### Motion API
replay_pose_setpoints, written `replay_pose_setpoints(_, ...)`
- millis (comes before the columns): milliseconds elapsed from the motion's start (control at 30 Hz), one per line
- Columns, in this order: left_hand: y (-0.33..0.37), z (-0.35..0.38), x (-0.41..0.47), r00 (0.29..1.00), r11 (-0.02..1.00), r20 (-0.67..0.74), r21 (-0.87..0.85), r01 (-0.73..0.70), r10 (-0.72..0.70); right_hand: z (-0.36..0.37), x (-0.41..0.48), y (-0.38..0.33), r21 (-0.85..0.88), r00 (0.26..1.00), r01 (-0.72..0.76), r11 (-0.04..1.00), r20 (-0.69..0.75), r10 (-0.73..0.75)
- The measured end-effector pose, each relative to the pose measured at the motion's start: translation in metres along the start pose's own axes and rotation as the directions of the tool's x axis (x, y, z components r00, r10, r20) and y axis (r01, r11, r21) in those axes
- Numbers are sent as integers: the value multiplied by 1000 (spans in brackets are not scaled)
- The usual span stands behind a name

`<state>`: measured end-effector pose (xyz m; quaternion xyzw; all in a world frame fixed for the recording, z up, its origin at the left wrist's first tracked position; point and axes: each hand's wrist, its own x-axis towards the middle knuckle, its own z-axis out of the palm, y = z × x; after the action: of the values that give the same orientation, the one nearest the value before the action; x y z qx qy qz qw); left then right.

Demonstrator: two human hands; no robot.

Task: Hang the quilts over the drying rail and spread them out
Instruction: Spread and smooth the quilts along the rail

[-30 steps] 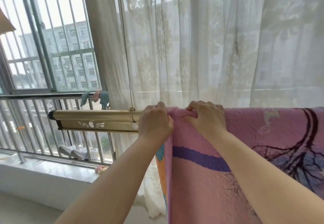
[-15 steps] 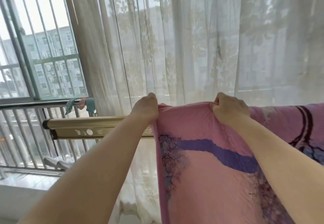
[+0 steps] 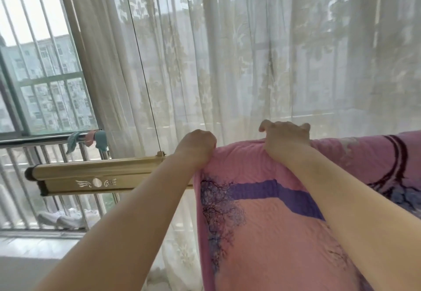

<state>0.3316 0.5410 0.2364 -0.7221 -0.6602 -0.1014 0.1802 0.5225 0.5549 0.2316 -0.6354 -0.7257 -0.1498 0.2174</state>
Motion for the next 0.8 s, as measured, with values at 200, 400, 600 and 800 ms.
replay_pose_setpoints(200, 5, 4, -13, 990, 994, -135, -93, -53, 40, 15, -22, -49, 264, 953, 302, 916, -88, -289)
replay_pose_setpoints(400, -22, -1, -24, 999, 997, 7, 59, -48, 47, 17, -19, -57, 225, 957, 287, 931, -13, -291)
replay_pose_setpoints(600, -33, -9, -25, 988, 982, 135, 183, 49, -75, 17, -24, -65, 200, 976, 219, 955, -48, -213)
replay_pose_setpoints(800, -44, -8, -45, 996, 880, 53, 473, 39, -72, 20, -25, -59, 166, 988, 115, 979, -125, -95)
